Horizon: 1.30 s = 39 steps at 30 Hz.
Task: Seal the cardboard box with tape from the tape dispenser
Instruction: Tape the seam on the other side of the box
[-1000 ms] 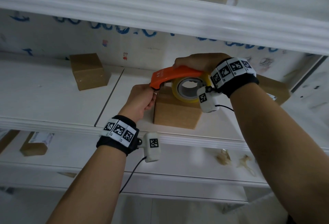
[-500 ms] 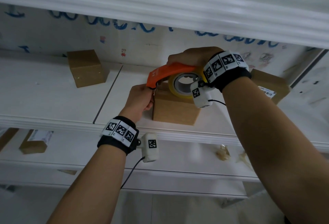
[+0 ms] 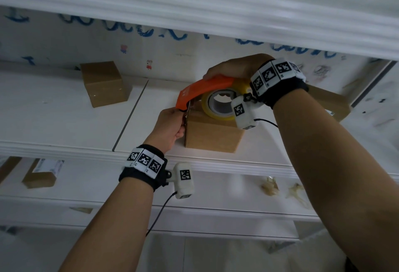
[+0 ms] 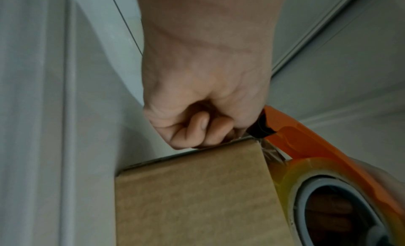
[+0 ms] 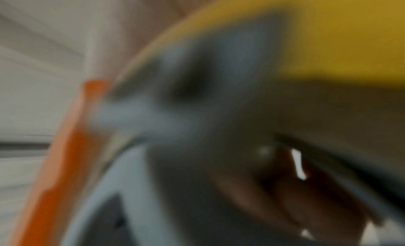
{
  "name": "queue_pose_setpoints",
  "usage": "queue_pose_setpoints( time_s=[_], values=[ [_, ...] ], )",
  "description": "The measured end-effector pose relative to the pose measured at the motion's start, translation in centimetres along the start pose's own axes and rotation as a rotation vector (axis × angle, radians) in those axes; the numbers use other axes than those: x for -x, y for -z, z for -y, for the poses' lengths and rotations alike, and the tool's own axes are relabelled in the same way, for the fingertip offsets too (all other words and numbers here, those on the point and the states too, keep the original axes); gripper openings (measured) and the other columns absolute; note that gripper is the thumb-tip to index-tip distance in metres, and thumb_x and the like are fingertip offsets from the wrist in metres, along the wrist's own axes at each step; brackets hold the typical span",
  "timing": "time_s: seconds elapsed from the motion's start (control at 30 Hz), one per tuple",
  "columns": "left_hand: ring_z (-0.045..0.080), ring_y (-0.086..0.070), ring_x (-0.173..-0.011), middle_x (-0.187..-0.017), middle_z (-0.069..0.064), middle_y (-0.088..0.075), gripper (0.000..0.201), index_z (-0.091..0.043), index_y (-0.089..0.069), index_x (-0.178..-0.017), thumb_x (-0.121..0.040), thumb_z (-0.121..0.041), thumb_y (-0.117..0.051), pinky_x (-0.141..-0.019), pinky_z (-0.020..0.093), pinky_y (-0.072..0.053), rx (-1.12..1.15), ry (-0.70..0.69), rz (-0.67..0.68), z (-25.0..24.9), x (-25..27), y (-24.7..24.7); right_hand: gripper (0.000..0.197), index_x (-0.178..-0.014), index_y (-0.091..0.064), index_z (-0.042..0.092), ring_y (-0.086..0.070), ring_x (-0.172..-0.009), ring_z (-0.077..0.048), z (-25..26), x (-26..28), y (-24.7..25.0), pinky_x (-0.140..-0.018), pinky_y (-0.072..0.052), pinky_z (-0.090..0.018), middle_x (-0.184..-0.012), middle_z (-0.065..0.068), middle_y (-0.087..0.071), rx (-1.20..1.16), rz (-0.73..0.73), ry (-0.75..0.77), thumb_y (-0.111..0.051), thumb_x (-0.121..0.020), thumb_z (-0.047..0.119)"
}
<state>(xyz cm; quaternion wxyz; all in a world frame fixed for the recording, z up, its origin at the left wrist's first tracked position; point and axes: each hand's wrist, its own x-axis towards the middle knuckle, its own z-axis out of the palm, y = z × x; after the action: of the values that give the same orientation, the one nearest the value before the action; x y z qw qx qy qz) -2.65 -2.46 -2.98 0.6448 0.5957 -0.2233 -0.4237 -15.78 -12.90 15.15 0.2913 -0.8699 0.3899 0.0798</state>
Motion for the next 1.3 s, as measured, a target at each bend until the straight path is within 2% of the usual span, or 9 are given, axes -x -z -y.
queue_pose_setpoints(
  time_s=[0.13,0.27,0.43,0.6,0.7,0.8,0.97,1.1,1.3],
  values=[
    [0.01,-0.024,-0.04,-0.054,-0.002,-0.036,0.037,-0.018,-0.041,-0.07,-0.106,-0.015,-0.046,-0.039,0.022,-0.018,0.005,0.014,0.002,0.4,-0.3,0.0,0.032,-0.104,-0.065,0.025,-0.057,-0.083,-0.014,0.0,-0.4,-0.2,-0.079,-0.044,-0.029,-0.1,-0.002,-0.063,0.056,-0.024,0.003,-0.047,-0.103,0.051],
    [0.011,-0.025,-0.037,-0.053,-0.001,-0.034,0.035,-0.017,-0.041,-0.07,-0.103,-0.006,-0.042,-0.039,0.021,-0.018,-0.038,0.005,-0.008,0.9,-0.5,0.1,0.04,-0.101,-0.068,0.02,-0.058,-0.082,-0.017,0.2,-0.9,-0.4,-0.084,-0.044,-0.034,-0.099,-0.007,-0.066,0.078,-0.056,-0.023,-0.051,-0.098,0.057],
    [0.011,-0.025,-0.041,-0.054,-0.002,-0.034,0.034,-0.018,-0.043,-0.073,-0.107,-0.016,-0.044,-0.042,0.023,-0.019,-0.114,0.003,-0.003,1.0,-0.9,0.1,0.044,-0.087,-0.067,0.017,-0.059,-0.065,-0.018,0.4,-1.3,-0.5,-0.079,-0.047,-0.033,-0.084,-0.007,-0.068,0.068,-0.072,-0.051,-0.057,-0.091,0.059],
    [0.01,-0.029,-0.042,-0.055,-0.003,-0.039,0.031,-0.02,-0.047,-0.076,-0.107,-0.023,-0.046,-0.042,0.021,-0.021,-0.197,0.023,-0.018,0.9,-1.2,0.0,0.042,-0.083,-0.064,0.022,-0.057,-0.074,-0.019,0.1,-1.5,-0.7,-0.085,-0.044,-0.035,-0.09,-0.006,-0.066,0.08,-0.106,-0.06,-0.057,-0.089,0.062],
    [0.016,-0.05,-0.055,-0.073,0.002,-0.056,0.025,-0.016,-0.058,-0.098,-0.104,-0.037,-0.045,-0.043,0.021,-0.036,-0.255,0.011,-0.037,1.6,-1.3,-0.1,0.04,-0.084,-0.063,0.023,-0.058,-0.082,-0.019,0.1,-1.5,-0.7,-0.085,-0.043,-0.037,-0.095,-0.007,-0.067,0.102,-0.121,-0.056,-0.056,-0.089,0.062],
    [0.027,-0.068,-0.084,-0.102,0.009,-0.066,0.032,-0.024,-0.052,-0.129,-0.106,-0.043,-0.04,-0.051,0.032,-0.054,-0.22,-0.02,-0.056,1.9,-1.0,-0.4,0.037,-0.08,-0.06,0.024,-0.056,-0.084,-0.019,0.2,-1.1,-0.8,-0.086,-0.041,-0.036,-0.093,-0.006,-0.064,0.1,-0.132,-0.049,-0.055,-0.092,0.059],
    [0.018,-0.058,-0.067,-0.092,0.005,-0.062,0.036,-0.028,-0.055,-0.132,-0.103,-0.046,-0.043,-0.037,0.022,-0.04,-0.172,0.012,-0.028,2.0,-1.1,-0.3,0.037,-0.082,-0.061,0.025,-0.056,-0.086,-0.019,0.3,-1.0,-1.0,-0.085,-0.041,-0.037,-0.096,-0.006,-0.064,0.111,-0.131,-0.044,-0.054,-0.093,0.059],
    [0.011,-0.047,-0.05,-0.074,0.0,-0.056,0.024,-0.025,-0.061,-0.114,-0.103,-0.037,-0.043,-0.037,0.021,-0.028,-0.097,0.117,-0.029,1.6,-0.9,-0.7,0.041,-0.087,-0.065,0.023,-0.058,-0.088,-0.02,0.2,-1.3,-0.9,-0.089,-0.044,-0.038,-0.101,-0.008,-0.068,0.123,-0.13,-0.056,-0.055,-0.09,0.063],
    [0.012,-0.041,-0.049,-0.073,0.0,-0.054,0.029,-0.029,-0.064,-0.119,-0.106,-0.03,-0.038,-0.038,0.019,-0.024,-0.053,0.101,-0.051,1.7,-0.4,-0.8,0.044,-0.091,-0.067,0.021,-0.059,-0.088,-0.02,0.2,-1.1,-0.9,-0.085,-0.042,-0.035,-0.099,-0.006,-0.067,0.088,-0.137,-0.077,-0.057,-0.088,0.063]
  ],
)
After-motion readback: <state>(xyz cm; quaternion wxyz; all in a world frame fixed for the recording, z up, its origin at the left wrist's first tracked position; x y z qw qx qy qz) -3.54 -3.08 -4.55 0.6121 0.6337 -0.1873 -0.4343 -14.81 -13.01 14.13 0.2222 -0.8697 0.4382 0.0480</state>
